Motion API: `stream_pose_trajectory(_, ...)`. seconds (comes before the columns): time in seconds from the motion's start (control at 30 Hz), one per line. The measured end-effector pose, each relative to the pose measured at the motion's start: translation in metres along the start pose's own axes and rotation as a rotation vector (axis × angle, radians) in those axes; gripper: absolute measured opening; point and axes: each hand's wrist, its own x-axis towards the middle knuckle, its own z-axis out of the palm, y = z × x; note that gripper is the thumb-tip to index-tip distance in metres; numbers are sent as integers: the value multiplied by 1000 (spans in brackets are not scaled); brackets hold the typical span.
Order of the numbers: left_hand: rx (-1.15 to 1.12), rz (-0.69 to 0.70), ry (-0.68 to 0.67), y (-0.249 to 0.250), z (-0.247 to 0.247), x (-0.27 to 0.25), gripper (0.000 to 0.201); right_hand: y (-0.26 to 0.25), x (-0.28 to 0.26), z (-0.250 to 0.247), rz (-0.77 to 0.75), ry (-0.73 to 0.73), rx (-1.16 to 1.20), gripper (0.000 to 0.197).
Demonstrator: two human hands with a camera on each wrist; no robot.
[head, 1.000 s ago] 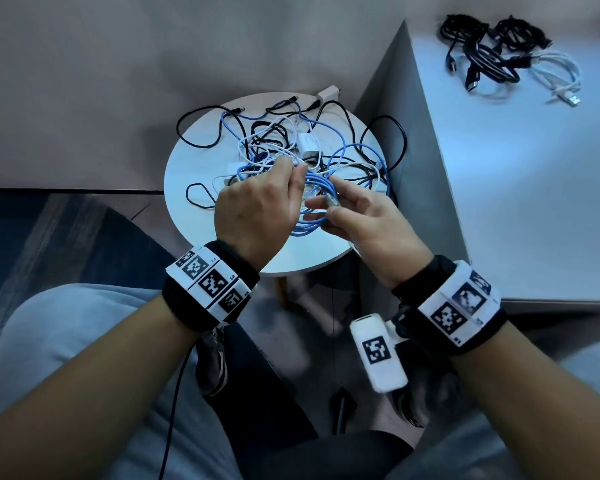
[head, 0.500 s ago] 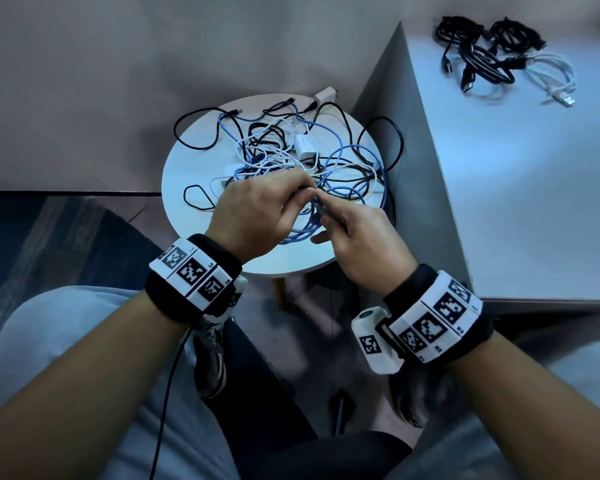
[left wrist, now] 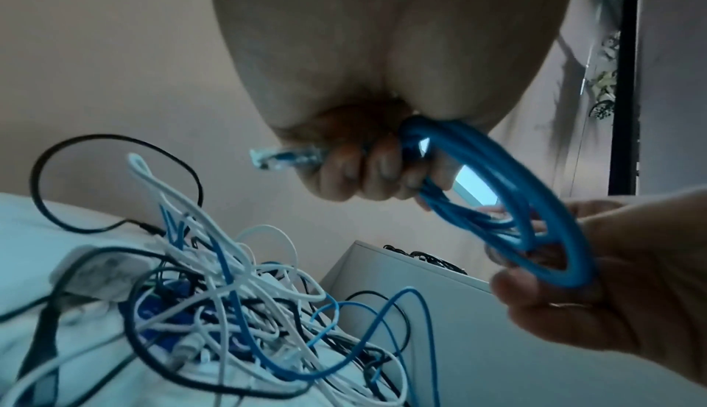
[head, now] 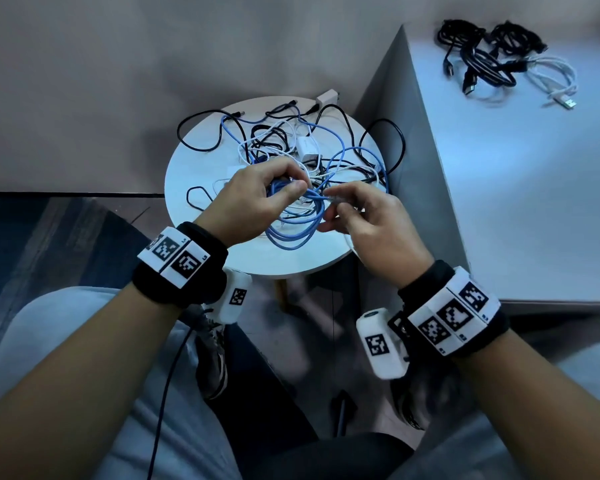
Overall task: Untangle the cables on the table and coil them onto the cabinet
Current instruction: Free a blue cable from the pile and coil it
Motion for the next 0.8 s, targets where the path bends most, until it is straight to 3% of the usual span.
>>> stream_pose_trajectory(0.13, -147, -41, -52, 5, 3, -5, 20, -5, -2, 3, 229, -6, 356, 26)
stream_pose_trajectory(0.33, -438, -138, -63, 15, 3, -6, 37, -7, 1, -2, 378, 19, 645, 12)
stream_pose_trajectory(0.43, -464, -157, -76, 14, 3, -7, 33, -5, 0, -2, 378, 36, 673, 7)
stream_pose_trajectory(0.6, -444, -199, -98, 15, 5, -8, 32, -4, -3, 5, 412, -15, 640, 31)
stream_pose_trajectory(0.8, -429, -260, -69, 14, 4, -7, 28, -4, -2, 0, 388, 22, 613, 23)
